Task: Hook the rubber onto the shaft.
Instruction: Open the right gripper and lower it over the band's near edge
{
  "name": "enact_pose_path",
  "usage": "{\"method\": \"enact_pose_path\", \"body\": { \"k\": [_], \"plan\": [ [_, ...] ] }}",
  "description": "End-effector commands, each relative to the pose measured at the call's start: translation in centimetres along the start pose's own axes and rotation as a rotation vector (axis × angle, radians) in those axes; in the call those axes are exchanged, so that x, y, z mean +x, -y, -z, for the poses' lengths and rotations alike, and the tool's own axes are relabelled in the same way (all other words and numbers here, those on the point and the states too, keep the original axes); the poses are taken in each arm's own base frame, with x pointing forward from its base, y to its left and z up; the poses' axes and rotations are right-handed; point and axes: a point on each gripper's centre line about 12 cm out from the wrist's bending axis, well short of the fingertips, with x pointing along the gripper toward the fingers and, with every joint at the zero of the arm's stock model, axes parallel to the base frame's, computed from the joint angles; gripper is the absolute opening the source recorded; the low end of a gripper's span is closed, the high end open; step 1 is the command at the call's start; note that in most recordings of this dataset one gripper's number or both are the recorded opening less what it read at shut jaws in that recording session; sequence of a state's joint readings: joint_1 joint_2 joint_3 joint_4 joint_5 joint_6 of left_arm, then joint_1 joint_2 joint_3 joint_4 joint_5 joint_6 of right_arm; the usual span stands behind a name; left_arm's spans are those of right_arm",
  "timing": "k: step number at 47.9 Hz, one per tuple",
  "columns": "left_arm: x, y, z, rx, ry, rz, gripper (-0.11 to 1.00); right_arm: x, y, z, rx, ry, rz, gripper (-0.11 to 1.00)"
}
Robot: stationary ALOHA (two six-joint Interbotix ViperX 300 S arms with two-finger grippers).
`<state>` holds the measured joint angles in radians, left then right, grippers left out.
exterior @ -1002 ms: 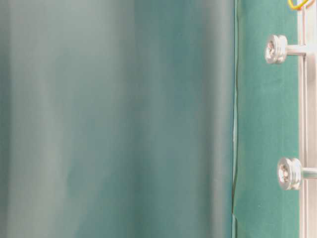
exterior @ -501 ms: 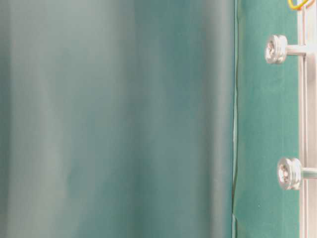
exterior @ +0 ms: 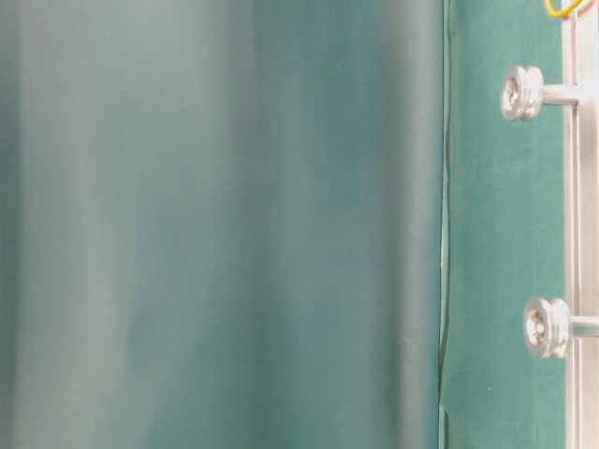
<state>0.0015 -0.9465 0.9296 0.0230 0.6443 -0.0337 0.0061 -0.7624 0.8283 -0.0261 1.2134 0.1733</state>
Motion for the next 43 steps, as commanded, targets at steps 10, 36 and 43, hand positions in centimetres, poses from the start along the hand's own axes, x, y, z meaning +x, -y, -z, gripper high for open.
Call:
{"method": "enact_pose_path", "body": {
  "k": [10, 36, 43],
  "plan": [
    [-0.4, 0.0, -1.2, 0.003, 0.034, 0.001, 0.02, -0.7, -0.1, -0.7, 0.006, 0.024, -0.005, 1.00],
    [-0.4, 0.0, -1.2, 0.003, 0.034, 0.001, 0.02, -0.3, -0.7, -4.5, 0.004, 0.030, -0.006, 1.00],
    [-0.4, 0.0, -1.2, 0.003, 0.034, 0.001, 0.02, 0.2, -1.0, -6.1, 0.001, 0.047, -0.010, 1.00]
  ]
}}
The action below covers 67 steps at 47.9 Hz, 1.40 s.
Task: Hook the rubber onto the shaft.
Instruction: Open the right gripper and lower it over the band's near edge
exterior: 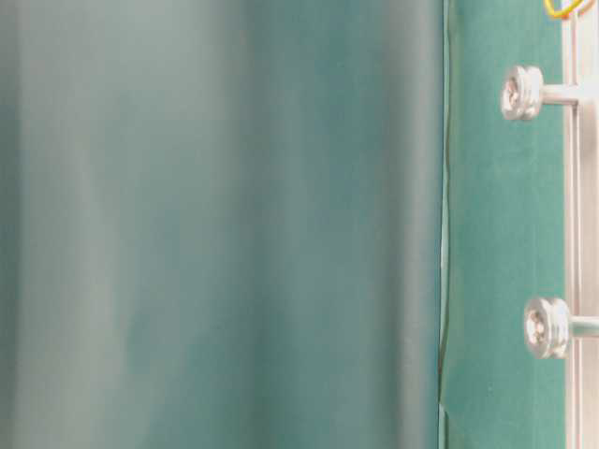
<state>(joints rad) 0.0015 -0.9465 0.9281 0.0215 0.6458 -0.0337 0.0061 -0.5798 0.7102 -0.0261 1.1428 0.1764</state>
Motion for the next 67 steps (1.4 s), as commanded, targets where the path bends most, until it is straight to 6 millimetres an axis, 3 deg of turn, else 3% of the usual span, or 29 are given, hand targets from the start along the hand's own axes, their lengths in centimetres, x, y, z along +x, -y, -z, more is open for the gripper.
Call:
{"method": "enact_pose_path", "body": {
  "k": [1, 17, 67],
  "plan": [
    [-0.4, 0.0, -1.2, 0.005, 0.034, 0.000, 0.02, -0.5, -0.2, -1.5, 0.000, 0.042, -0.007, 1.00],
    [-0.4, 0.0, -1.2, 0.003, 0.034, 0.000, 0.02, 0.4, -0.6, -3.8, -0.008, 0.042, -0.008, 1.00],
    [-0.4, 0.1, -1.2, 0.004, 0.034, 0.001, 0.02, 0.7, -0.7, -3.6, -0.008, 0.039, -0.009, 1.00]
  ]
}}
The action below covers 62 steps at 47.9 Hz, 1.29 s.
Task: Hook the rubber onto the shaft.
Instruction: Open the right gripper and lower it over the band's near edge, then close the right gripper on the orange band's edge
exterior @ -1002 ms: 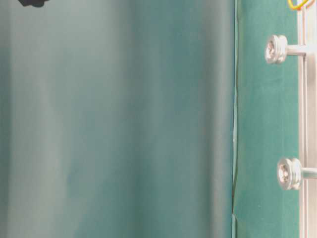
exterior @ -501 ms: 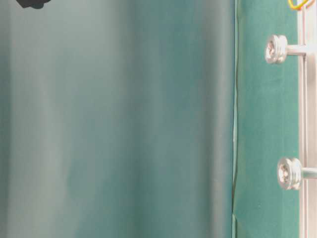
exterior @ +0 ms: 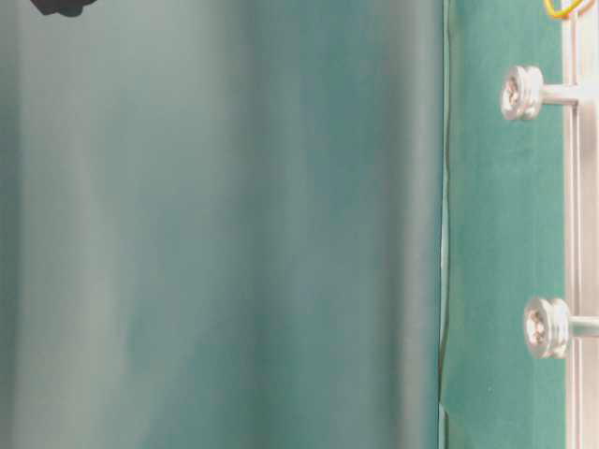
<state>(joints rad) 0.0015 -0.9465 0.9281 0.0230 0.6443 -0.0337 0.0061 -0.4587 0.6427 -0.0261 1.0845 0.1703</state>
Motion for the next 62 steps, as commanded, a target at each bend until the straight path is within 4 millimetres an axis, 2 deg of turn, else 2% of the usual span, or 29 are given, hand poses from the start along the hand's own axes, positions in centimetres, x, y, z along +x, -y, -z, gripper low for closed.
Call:
{"method": "enact_pose_path", "body": {
  "k": [1, 15, 34, 62],
  "plan": [
    [-0.4, 0.0, -1.1, 0.002, 0.031, 0.001, 0.02, -0.6, -0.1, -0.6, 0.003, 0.034, -0.008, 1.00],
    [-0.4, 0.0, -1.2, 0.003, 0.032, 0.000, 0.02, 1.3, -0.4, -0.1, 0.008, 0.042, -0.027, 1.00],
    [-0.4, 0.0, -1.1, 0.002, 0.031, 0.001, 0.02, 4.6, -1.7, 0.8, -0.012, 0.053, -0.061, 1.00],
    [-0.4, 0.0, -1.2, 0.002, 0.032, 0.001, 0.02, 8.3, -3.6, 1.5, -0.030, 0.053, -0.111, 1.00]
  ]
}}
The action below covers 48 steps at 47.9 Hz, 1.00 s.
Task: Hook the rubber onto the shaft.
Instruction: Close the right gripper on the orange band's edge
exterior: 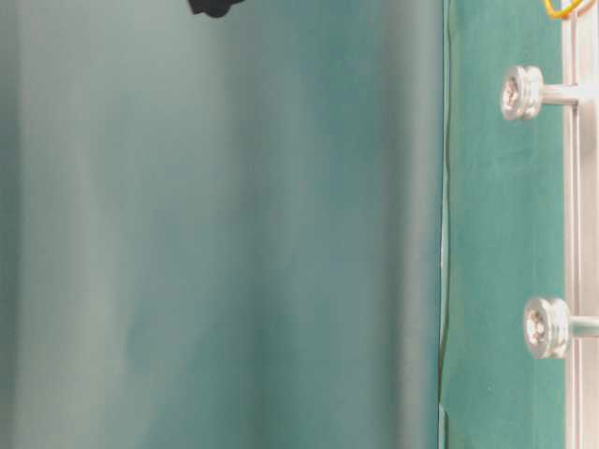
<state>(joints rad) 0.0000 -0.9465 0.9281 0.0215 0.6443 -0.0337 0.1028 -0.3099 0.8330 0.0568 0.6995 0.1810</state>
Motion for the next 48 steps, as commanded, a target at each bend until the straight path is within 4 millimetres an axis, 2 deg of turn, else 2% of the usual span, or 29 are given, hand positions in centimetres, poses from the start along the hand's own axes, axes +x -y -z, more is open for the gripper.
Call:
{"method": "enact_pose_path", "body": {
  "k": [1, 28, 48],
  "plan": [
    [-0.4, 0.0, -1.2, 0.002, 0.032, -0.001, 0.02, 0.1, -0.5, -0.2, -0.007, 0.023, -0.015, 1.00],
    [-0.4, 0.0, -1.2, 0.002, 0.032, -0.001, 0.02, 3.4, -0.5, 1.5, -0.011, -0.002, -0.013, 1.00],
    [-0.3, 0.0, -1.1, 0.002, 0.029, -0.001, 0.02, 4.4, -0.3, 1.9, -0.009, 0.001, -0.010, 1.00]
  ]
}}
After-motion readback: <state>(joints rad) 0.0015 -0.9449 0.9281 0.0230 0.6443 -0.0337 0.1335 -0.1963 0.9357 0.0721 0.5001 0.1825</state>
